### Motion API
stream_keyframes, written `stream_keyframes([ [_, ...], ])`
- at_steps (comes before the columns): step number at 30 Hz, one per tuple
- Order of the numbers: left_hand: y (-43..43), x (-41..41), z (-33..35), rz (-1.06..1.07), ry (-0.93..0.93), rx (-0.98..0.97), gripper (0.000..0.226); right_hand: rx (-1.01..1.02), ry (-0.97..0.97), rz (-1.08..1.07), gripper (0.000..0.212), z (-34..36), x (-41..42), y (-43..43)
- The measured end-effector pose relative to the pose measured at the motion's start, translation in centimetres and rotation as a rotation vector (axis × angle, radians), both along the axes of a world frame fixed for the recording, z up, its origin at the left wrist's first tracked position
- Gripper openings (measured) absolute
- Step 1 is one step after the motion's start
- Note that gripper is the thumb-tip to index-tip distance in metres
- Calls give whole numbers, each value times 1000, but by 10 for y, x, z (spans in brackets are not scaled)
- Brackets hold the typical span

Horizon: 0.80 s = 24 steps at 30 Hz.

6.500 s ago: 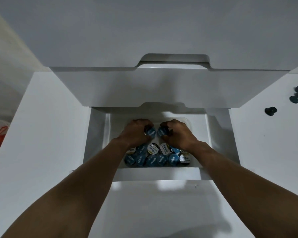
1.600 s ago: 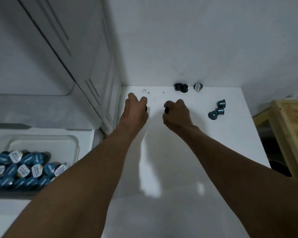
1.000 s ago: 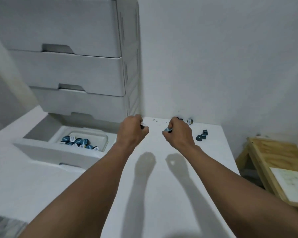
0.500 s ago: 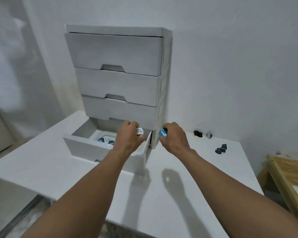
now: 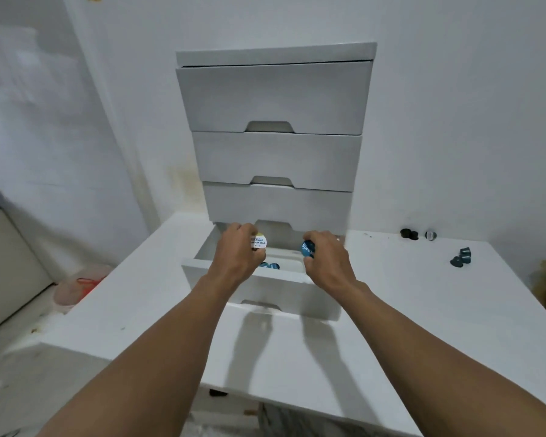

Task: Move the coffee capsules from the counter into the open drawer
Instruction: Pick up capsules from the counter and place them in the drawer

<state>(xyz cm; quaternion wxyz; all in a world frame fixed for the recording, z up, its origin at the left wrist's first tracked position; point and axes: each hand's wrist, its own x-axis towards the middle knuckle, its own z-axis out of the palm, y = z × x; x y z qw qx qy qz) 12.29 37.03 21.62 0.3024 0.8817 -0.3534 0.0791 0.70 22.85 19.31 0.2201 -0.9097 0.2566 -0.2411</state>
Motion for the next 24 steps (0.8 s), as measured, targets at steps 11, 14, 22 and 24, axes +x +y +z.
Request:
stream_keyframes([
  [11, -27, 78, -32, -130, 69, -39, 30, 51, 99, 7, 42, -22, 75, -31],
  [14, -46, 102, -37, -139, 80, 4, 37, 88, 106, 1, 38, -33, 101, -52],
  [22, -100, 157, -76, -183, 208, 74, 26, 151, 195, 12, 34, -73, 153, -102],
  [24, -110, 164, -89, -206, 257, 99, 23, 165, 222, 26, 28, -86, 158, -110],
])
